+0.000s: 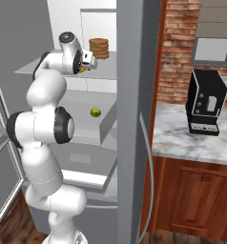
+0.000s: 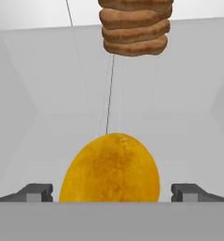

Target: Pick up the pear and mango from the fridge and place one fruit on each plate on the dining counter.

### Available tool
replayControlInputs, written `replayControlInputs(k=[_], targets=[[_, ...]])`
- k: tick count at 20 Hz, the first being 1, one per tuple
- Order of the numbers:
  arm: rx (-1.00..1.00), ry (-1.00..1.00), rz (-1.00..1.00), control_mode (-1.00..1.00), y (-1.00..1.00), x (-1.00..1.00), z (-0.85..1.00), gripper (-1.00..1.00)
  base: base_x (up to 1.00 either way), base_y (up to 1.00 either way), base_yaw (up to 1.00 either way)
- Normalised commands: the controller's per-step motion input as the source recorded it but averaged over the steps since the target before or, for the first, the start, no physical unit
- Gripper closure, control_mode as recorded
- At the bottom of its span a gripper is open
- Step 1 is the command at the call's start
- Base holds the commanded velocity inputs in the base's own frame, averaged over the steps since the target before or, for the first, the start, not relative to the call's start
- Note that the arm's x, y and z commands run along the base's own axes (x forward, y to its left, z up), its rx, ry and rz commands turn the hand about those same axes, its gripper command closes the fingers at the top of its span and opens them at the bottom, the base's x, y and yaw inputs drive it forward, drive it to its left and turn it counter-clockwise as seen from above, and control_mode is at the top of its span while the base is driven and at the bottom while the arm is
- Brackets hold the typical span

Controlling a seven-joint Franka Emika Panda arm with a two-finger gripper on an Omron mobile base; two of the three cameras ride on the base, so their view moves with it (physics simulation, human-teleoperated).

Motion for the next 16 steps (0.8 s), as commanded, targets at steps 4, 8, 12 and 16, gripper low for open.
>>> replayControlInputs(k=[4, 8, 12, 16], targets=[[0.0, 0.1, 0.0, -1.0, 0.16, 0.0, -0.18, 1.0, 0.0, 0.0, 0.0], [0.0, 0.09, 0.0, -1.0, 0.11, 0.0, -0.19, 1.0, 0.0, 0.0, 0.0], [0.0, 0.01, 0.0, -1.0, 0.06, 0.14, -0.19, 1.0, 0.0, 0.0, 0.0], [-0.02, -0.02, 0.0, -1.0, 0.1, 0.09, -0.15, 1.0, 0.0, 0.0, 0.0]])
